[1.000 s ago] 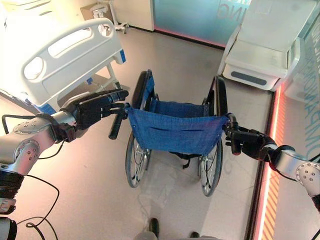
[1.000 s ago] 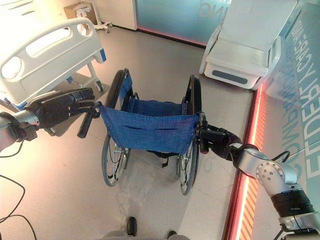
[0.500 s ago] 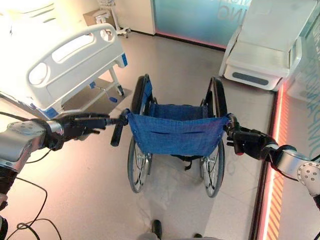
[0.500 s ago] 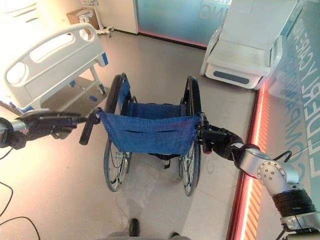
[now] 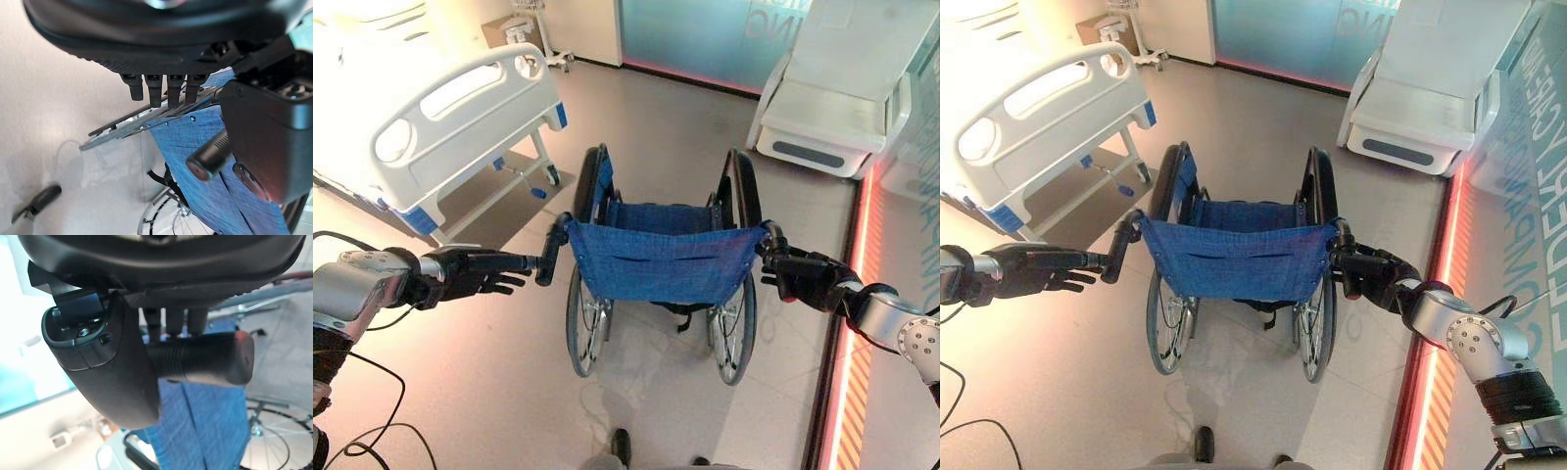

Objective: Push the wheelchair next to the bed

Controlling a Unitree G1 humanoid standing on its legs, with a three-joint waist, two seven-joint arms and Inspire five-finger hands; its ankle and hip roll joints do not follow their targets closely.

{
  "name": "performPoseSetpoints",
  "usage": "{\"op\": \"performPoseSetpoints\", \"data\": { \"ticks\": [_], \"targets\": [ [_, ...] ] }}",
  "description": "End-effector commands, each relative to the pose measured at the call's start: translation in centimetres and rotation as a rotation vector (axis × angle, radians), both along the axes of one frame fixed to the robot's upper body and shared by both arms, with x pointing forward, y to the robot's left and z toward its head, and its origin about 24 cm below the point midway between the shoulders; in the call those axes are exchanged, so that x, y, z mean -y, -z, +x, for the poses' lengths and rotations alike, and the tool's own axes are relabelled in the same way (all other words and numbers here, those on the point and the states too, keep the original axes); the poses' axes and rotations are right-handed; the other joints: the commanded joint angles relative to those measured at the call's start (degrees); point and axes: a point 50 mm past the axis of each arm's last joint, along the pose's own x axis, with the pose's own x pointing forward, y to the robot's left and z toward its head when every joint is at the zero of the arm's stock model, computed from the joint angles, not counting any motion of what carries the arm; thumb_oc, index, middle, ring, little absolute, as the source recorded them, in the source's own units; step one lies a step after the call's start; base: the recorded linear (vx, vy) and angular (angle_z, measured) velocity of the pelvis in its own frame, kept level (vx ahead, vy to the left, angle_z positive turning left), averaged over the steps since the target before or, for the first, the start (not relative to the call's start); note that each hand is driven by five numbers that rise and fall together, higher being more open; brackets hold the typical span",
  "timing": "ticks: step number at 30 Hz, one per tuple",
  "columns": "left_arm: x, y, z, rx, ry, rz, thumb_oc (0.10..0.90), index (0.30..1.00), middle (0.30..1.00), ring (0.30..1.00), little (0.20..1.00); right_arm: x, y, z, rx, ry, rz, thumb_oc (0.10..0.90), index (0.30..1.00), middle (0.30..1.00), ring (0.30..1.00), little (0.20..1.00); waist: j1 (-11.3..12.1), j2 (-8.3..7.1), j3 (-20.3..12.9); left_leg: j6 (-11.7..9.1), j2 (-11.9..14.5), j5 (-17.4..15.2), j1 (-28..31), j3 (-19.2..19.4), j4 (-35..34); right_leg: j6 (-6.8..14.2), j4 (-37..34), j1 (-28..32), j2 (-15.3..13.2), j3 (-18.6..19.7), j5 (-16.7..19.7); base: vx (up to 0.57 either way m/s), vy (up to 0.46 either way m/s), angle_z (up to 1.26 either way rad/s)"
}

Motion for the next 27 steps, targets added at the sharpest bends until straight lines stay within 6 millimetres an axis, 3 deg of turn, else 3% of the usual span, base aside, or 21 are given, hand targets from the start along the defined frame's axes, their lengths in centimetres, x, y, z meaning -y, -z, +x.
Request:
{"op": "performPoseSetpoints", "data": {
  "ticks": [1, 6, 14, 27],
  "targets": [
    [1.3, -4.3, 2.0, 0.357, -0.062, -0.085, 0.800, 0.900, 0.900, 0.900, 0.900, -4.7, -3.2, 1.6, 0.232, -0.205, 0.149, 0.400, 0.300, 0.300, 0.300, 0.300, 2.57, 0.87, -3.91, -1.53, -1.57, -6.02, 4.71, 4.25, 0.19, 2.03, 0.29, -1.88, -0.89, -1.59, 4.56, 0.04, -0.022, 0.03],
    [1.4, -5.4, 3.1, 0.535, -0.191, -0.126, 0.800, 0.900, 0.900, 0.900, 0.900, -5.4, -2.6, 2.1, 0.211, -0.202, 0.152, 0.400, 0.300, 0.300, 0.300, 0.300, 2.40, 0.37, -4.06, -1.80, -1.33, -6.13, 4.86, 4.06, 0.19, 1.60, 0.12, -1.62, -0.70, -1.28, 4.14, 0.03, -0.016, 0.00],
    [2.3, -5.4, 3.5, 0.590, -0.191, -0.161, 0.800, 0.900, 0.900, 0.900, 0.900, -5.7, -2.9, 2.4, 0.218, -0.199, 0.149, 0.400, 0.300, 0.300, 0.300, 0.300, 2.09, 0.27, -3.65, -2.05, -0.85, -5.96, 4.61, 4.45, 0.19, 1.18, 0.05, -1.83, -0.44, -0.90, 3.81, 0.00, 0.000, 0.00],
    [3.5, -3.3, 4.0, 0.428, -0.045, -0.055, 0.800, 0.900, 0.900, 0.900, 0.900, -6.8, -2.6, 2.5, 0.196, -0.218, 0.135, 0.400, 0.300, 0.300, 0.300, 0.300, 1.29, 0.46, -3.52, -1.74, -1.06, -5.95, 4.87, 4.68, 0.19, 0.94, 0.05, -1.98, -0.04, 0.24, 3.87, 0.00, 0.000, 0.00]
  ]
}}
